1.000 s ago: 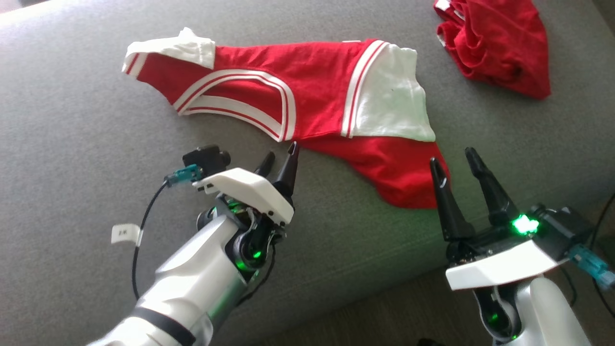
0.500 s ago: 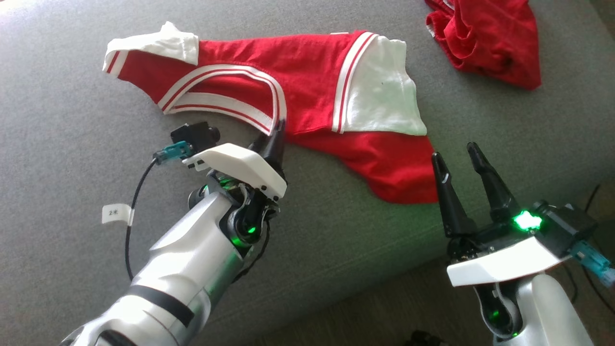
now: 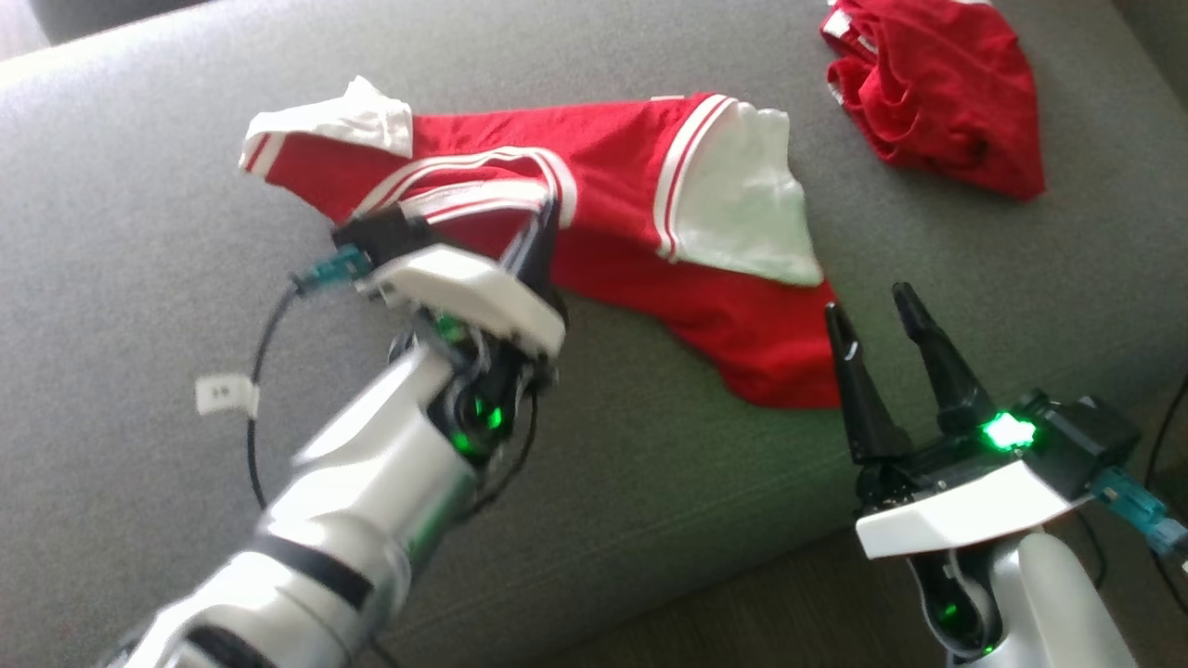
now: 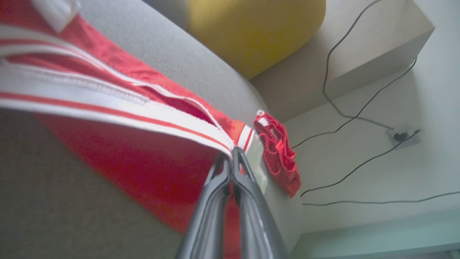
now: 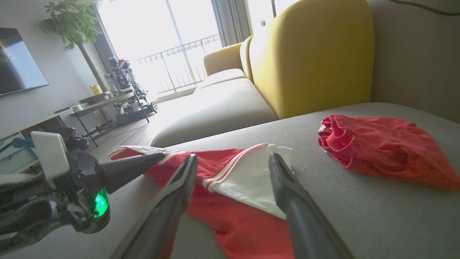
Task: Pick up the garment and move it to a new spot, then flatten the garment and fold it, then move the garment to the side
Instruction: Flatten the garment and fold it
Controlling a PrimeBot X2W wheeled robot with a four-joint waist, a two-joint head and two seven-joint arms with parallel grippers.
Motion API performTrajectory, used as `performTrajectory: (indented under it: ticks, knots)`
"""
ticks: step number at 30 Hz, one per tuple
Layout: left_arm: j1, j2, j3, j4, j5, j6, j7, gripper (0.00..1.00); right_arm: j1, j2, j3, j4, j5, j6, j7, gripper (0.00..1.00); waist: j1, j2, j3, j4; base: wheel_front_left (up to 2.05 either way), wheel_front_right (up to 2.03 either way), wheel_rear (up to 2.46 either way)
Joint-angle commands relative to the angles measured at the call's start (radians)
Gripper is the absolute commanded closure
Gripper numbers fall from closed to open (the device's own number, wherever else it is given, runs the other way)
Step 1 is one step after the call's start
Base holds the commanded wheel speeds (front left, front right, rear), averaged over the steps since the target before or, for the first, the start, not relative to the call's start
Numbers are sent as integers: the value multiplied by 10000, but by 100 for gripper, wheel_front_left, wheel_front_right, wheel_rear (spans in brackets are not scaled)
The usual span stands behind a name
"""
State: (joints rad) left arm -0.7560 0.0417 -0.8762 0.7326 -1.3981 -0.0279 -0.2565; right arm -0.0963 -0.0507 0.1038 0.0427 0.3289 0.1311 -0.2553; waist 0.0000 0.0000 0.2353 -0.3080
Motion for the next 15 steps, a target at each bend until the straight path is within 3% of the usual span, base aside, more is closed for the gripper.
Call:
performTrajectory:
  ticks: [1,15]
  knots:
    - [-1047,86,536,-423,-339,-73,29,100,-181,5,307,-270,111,-4,-65,0,0,0,-133,-85,0,0,0]
    - [-5709,92,2124,-363,-1680,150,1817,100,-325,5,1020,-224,982,-4,-65,0,0,0,-337,-1420,0,0,0]
